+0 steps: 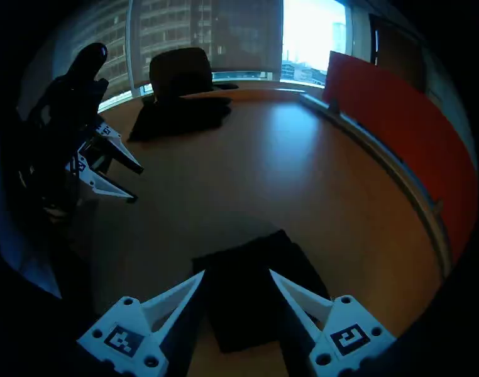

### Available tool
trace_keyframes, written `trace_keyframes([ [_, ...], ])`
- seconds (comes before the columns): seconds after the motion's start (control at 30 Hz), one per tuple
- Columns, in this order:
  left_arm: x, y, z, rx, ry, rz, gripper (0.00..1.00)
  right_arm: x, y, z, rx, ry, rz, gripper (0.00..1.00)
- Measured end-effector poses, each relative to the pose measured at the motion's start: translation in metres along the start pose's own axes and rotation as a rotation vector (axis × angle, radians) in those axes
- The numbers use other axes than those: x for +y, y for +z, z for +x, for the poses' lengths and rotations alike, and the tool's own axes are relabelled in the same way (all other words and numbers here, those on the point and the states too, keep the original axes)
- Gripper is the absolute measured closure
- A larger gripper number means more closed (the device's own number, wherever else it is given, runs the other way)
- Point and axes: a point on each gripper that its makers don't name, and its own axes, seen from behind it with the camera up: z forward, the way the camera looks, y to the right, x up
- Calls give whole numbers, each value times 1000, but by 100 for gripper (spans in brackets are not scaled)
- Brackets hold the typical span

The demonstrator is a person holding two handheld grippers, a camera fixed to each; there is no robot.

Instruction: Fold towel

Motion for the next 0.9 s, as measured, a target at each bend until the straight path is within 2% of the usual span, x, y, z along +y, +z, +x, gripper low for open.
trace_keyframes([
  [0.57,1,2,2,-1,15,-9,9,0,-22,-51,-49,98,-72,40],
  [0.9,2,3,0,-4,22,-9,9,-10,-18,-77,-82,126,-94,40],
])
